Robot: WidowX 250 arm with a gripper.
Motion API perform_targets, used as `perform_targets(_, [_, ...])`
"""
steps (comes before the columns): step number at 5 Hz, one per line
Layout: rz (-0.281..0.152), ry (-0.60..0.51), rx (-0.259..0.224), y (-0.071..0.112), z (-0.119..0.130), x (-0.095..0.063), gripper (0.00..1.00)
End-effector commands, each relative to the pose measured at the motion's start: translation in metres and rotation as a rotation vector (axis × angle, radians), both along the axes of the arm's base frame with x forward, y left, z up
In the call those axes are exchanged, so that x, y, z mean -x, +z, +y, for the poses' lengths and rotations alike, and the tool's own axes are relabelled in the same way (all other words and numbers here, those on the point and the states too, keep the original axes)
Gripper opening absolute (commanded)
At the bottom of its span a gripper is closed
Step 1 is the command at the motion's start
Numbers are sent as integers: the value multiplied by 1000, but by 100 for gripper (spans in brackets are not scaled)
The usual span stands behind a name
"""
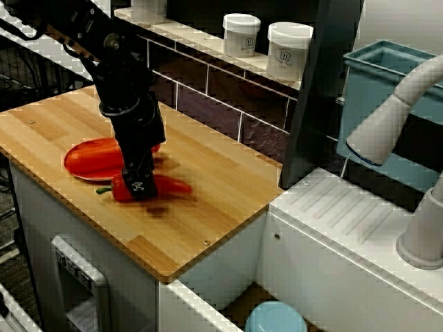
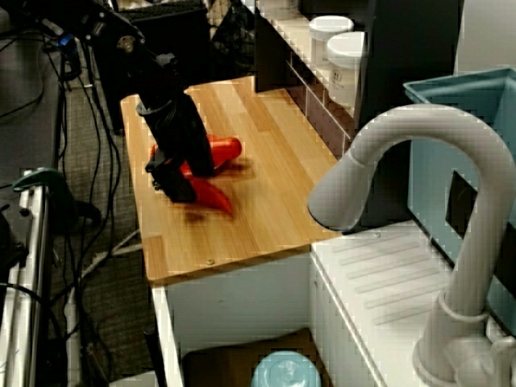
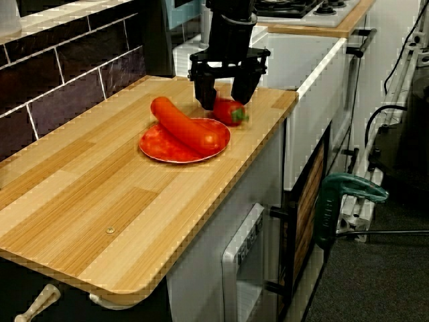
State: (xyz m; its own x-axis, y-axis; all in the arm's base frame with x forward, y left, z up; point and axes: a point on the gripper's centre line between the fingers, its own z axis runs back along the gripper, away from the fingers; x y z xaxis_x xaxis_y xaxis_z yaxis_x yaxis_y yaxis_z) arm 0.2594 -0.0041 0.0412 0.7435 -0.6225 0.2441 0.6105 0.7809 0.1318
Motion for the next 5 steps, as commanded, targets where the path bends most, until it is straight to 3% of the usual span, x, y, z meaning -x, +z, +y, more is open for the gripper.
perform_targets(1, [-16,57,43,24,29,6,100])
perform_targets(4, [-17,150,119,65,75,8,100])
perform_targets(5, [-27,193,126,65,91,6,100])
